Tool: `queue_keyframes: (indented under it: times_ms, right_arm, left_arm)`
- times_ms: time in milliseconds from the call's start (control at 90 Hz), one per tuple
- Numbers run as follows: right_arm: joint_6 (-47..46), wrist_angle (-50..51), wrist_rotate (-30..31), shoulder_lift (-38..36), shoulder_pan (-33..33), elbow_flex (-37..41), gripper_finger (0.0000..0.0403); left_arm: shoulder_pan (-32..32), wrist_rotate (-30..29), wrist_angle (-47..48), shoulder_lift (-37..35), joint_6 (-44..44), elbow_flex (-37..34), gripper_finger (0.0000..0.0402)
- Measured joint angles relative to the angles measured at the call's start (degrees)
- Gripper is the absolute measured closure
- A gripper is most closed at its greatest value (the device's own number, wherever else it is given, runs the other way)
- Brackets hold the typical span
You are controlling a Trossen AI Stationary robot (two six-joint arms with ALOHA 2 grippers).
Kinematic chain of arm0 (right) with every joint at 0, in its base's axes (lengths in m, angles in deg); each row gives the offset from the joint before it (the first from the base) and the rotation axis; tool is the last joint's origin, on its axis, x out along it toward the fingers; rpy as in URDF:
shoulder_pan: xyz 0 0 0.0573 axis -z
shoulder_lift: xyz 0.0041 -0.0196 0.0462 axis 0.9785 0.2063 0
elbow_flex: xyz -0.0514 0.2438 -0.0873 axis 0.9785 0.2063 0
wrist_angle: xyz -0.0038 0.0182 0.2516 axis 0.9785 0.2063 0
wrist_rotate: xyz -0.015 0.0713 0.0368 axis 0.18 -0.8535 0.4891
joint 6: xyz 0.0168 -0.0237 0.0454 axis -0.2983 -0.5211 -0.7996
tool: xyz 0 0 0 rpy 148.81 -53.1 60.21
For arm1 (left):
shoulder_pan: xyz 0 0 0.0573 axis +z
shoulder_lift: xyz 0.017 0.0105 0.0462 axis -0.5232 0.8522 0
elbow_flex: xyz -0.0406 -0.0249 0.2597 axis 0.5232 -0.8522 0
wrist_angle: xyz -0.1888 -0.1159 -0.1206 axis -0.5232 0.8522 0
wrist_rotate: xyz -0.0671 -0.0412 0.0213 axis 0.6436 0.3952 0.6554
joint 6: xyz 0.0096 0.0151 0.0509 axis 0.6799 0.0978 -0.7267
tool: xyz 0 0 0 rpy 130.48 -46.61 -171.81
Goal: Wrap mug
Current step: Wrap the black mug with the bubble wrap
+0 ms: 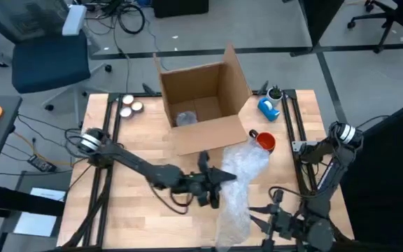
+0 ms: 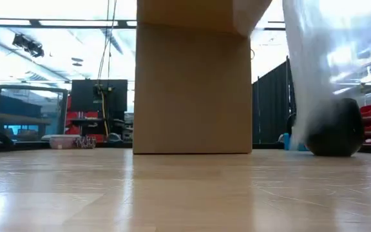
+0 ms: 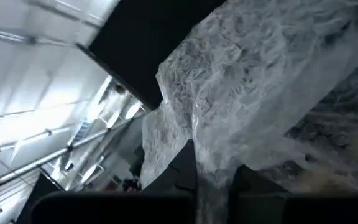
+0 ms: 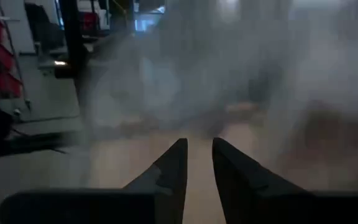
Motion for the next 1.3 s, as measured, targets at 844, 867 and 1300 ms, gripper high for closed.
queue_keyframes:
  times_ms: [844,867,1300]
  right_arm:
    - [-27.95,30.44,-30.13,-0.29,18.02,5.90,0.0369]
    - [-28.47,30.23,-31.51,-0.30,18.64,6.57,0.0369]
    - [-42.69,27.73,-53.49,-0.21,26.32,18.73,0.0374]
  left_arm:
    - [-6.66,-41.74,-17.81,5.15,-20.91,-10.82,0.0401]
    - [-7.00,-42.49,-17.84,5.15,-19.92,-11.59,0.0402]
    - [-8.52,-48.19,-16.78,5.15,0.82,-25.08,0.0401]
